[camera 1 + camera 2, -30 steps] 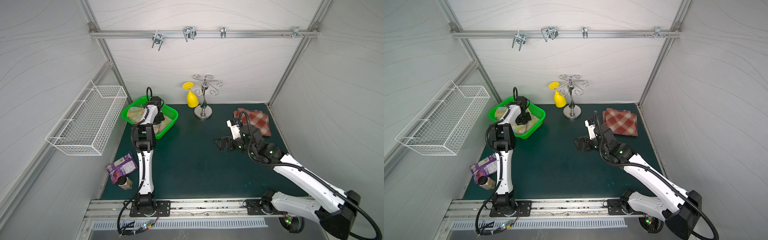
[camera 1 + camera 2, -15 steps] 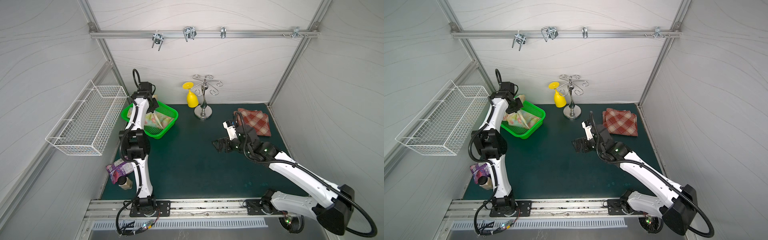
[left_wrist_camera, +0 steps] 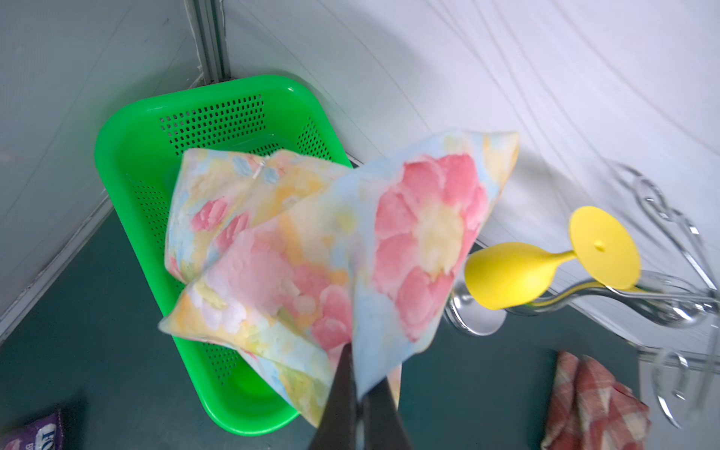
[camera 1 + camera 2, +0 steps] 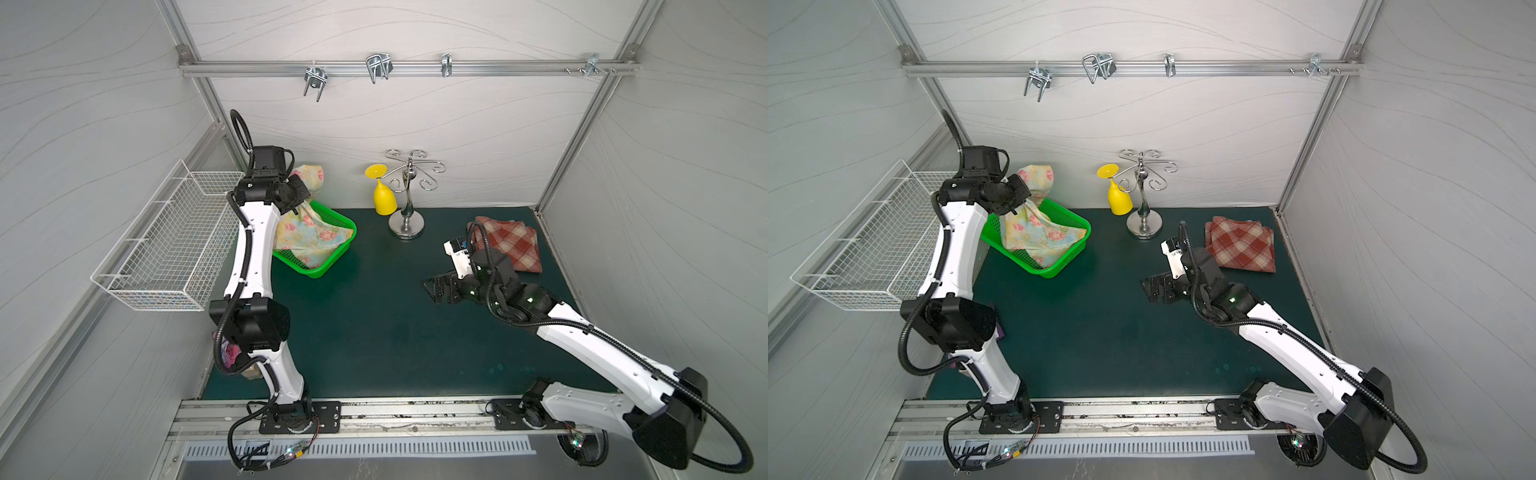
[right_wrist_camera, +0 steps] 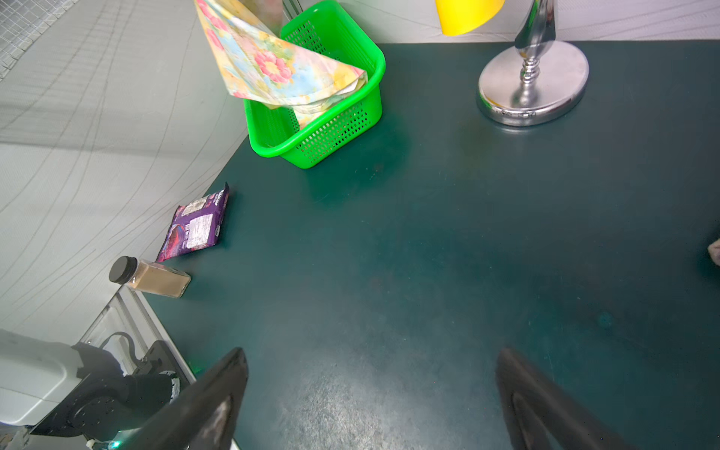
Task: Fold and stack skirts
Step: Pick up the skirt from the basket, then flatten out the skirt at the center of the table.
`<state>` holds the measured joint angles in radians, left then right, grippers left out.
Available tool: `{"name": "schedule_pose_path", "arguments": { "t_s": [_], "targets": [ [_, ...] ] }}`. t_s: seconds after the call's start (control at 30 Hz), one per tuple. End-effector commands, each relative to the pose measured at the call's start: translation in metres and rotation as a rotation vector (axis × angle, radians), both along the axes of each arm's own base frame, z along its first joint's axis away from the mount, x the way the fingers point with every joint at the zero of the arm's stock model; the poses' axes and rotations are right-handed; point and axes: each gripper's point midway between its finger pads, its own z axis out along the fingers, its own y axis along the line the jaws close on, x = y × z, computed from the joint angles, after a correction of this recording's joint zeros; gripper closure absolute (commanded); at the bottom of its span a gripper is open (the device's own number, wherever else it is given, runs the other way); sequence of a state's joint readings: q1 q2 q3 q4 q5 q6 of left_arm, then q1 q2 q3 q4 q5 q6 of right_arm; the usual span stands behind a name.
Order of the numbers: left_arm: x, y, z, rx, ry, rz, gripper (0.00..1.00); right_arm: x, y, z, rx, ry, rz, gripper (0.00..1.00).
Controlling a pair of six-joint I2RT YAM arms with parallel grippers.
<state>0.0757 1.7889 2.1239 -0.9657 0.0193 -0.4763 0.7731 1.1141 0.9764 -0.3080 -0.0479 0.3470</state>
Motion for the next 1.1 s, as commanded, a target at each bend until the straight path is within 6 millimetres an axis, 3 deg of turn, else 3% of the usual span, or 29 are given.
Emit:
{"name": "schedule_pose_path", "arguments": {
  "t_s": [0.0,0.2,0.4,0.77,1.07],
  "targets": [
    [-0.013,-0.013,0.049,-0.065,-0.151,-0.031,1.0,-0.004,0.006,0.017,0.027,-0.067,0.044,0.01],
    [-0.038,-0.036,0.084,-0.15,-0.245,-0.111,1.0,-0.011,0.012,0.034,0.028,-0.124,0.092,0.01],
    [-0.078,-0.075,0.128,-0.115,-0.308,-0.223,1.0,-0.029,0.02,0.06,0.056,-0.193,0.147,0.01],
    [-0.151,-0.127,0.144,-0.225,-0.331,-0.432,1.0,-0.054,0.001,0.11,0.13,-0.316,0.16,0.01],
    [-0.187,-0.177,0.155,-0.297,-0.316,-0.609,1.0,-0.062,0.003,0.132,0.174,-0.376,0.202,0.01]
  ]
}}
